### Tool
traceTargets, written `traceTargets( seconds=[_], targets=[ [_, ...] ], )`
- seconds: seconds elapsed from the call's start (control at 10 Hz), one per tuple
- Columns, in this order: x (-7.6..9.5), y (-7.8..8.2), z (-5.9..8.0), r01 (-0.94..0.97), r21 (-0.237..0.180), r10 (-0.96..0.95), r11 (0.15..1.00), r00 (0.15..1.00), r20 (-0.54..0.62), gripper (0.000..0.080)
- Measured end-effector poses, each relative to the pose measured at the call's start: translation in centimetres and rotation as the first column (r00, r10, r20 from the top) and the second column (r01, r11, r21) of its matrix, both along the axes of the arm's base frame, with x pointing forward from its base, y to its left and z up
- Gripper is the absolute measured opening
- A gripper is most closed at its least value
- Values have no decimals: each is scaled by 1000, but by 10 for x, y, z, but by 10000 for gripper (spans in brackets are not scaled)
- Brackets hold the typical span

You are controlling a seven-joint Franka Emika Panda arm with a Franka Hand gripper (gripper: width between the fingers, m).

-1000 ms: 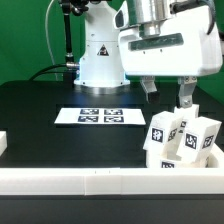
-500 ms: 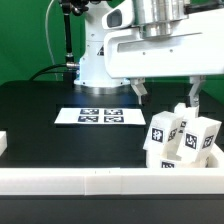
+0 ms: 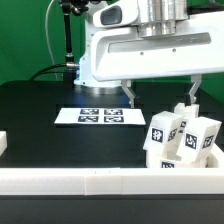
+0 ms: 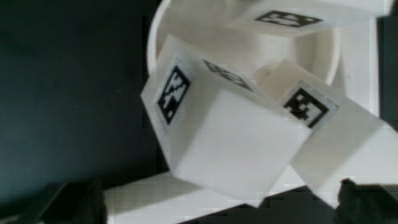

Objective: Assemble stool

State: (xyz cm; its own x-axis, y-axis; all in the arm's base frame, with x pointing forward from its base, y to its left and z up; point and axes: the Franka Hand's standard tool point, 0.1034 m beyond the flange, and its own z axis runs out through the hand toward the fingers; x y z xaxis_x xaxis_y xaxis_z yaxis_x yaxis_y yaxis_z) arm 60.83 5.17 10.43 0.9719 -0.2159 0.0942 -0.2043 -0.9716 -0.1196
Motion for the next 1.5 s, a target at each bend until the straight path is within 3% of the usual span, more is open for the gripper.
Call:
traceTargets(
  seconds=[0.3,0.7,1.1,1.5],
  targets=[
    [-1,-3,0,-254,-39,254,967,967,-4,649],
    [-7,0,-6,-461,-54,461,886,887,-8,649],
    [-10,3,-12,-652,-102,653,751,757,-26,649],
    [-12,-7,-15,-795,-130,796,593,603,-54,649]
  ],
)
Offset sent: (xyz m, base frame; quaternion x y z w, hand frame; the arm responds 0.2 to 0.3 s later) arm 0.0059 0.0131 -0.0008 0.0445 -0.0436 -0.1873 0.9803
